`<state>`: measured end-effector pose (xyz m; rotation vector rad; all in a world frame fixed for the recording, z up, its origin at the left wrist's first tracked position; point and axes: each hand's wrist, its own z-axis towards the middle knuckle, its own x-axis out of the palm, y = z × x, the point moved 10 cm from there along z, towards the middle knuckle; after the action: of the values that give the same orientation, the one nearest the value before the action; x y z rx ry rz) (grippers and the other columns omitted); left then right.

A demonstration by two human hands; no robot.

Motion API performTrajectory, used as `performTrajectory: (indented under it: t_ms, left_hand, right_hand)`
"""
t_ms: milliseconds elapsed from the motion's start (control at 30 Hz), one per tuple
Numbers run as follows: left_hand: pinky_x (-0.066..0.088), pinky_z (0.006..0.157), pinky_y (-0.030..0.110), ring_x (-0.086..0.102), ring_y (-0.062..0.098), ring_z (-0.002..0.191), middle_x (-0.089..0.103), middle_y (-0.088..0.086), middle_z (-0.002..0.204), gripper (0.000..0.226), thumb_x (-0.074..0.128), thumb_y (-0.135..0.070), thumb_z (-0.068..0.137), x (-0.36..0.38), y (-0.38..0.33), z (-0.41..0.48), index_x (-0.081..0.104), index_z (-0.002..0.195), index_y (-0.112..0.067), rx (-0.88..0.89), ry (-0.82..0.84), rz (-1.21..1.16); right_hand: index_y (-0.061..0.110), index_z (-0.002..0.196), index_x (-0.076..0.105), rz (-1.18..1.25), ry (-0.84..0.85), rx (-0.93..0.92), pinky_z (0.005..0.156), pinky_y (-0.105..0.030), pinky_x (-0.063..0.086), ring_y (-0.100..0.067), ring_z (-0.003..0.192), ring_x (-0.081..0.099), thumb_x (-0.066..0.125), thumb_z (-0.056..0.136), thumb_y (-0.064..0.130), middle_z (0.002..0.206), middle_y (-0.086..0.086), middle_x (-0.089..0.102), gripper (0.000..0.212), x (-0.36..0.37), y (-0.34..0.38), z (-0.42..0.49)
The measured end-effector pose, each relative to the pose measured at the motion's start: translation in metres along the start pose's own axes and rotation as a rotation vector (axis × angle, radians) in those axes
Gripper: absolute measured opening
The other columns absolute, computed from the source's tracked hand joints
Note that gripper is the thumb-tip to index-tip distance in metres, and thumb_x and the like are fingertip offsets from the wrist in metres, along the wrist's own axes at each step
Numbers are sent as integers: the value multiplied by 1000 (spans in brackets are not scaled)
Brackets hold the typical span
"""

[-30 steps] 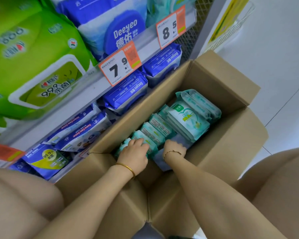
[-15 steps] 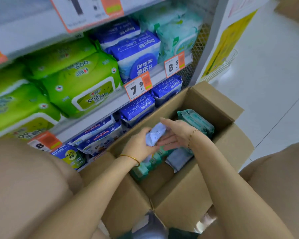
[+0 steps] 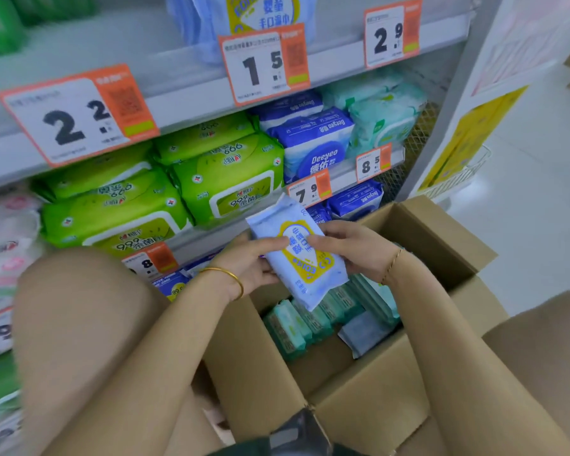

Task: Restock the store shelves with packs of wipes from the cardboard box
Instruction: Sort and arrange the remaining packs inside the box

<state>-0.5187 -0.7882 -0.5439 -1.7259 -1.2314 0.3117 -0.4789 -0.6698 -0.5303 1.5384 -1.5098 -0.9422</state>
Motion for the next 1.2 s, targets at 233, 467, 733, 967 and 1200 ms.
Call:
performTrajectory:
  t_ms: [233, 467, 733, 967, 1200]
  left_hand:
    - [58, 72, 36, 70, 18, 81, 71, 7, 99, 24, 60, -4, 86, 17, -40, -41, 60, 107, -16, 90, 91, 189]
    - [49, 70, 17, 60, 7, 84, 64, -4, 98, 35, 75, -25, 76, 25, -185, -107, 52, 102, -20, 507, -91, 934]
    - [54, 47, 18, 65, 2, 51, 69, -6, 66, 15, 65, -6, 83, -8, -281, -142, 56, 90, -16, 640, -228, 426]
    - [53, 67, 31, 61, 12, 74, 59, 4, 91, 26, 71, -10, 79, -59, -406, -115, 58, 102, -8, 901, -616, 564]
    - [47, 89, 43, 59, 36, 110, 62, 24, 117, 48, 63, -35, 77, -61, -478, -21, 61, 109, 0, 843, -880, 1032]
  right_hand:
    - [7, 116, 54, 47, 31, -69, 76, -40, 59, -21, 81, 69, 62, 87, 17, 105, -10, 68, 32, 11, 45, -9]
    - [9, 113, 53, 65, -23, -415, 53, -29, 57, -12, 67, 69, 71, 75, 13, 84, 1, 70, 43, 18, 174, -35]
    - [9, 106, 53, 423, -107, -570, 55, -28, 57, -18, 67, 66, 63, 85, 9, 92, -10, 65, 24, 30, 276, -26]
    - [16, 115, 59, -741, -955, -715, 87, -36, 43, -28, 105, 56, 55, 90, 31, 114, -9, 63, 29, 1, 372, -25]
    - [23, 113, 61, -1178, -905, -566, 94, -37, 32, -28, 121, 40, 45, 93, 39, 122, -5, 54, 30, 16, 365, 30]
